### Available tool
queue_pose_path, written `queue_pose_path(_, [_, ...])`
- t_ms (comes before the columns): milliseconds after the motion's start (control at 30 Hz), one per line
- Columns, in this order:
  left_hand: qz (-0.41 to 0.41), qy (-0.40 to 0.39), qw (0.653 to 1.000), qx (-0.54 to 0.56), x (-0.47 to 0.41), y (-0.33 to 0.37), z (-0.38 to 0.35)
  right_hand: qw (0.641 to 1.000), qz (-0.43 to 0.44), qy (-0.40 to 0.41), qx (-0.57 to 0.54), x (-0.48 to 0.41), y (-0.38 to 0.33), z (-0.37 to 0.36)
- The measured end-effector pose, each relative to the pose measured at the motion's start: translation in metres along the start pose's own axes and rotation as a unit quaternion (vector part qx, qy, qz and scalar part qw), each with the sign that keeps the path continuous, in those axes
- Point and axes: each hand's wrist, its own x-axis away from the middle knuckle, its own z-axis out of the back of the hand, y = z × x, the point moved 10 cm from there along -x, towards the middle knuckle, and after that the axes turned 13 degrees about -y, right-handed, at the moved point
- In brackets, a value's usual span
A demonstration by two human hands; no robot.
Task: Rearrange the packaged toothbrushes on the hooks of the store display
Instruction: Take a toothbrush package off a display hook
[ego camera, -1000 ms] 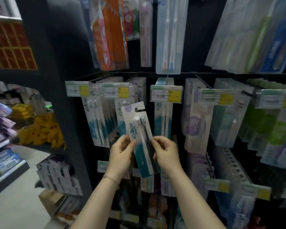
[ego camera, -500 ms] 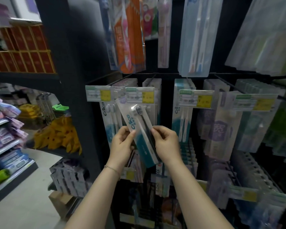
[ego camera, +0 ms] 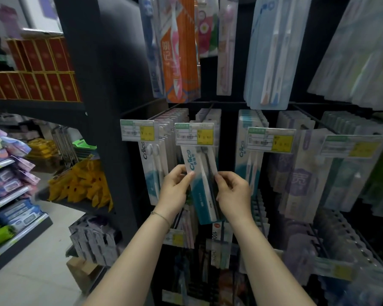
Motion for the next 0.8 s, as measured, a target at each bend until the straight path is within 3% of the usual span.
queue_pose_path(800, [0.086, 0.048, 0.984, -0.147, 0.026, -0.066, -0.005, 0.995, -0.088, -0.017, 0.030, 0.009, 0.047, 0.011])
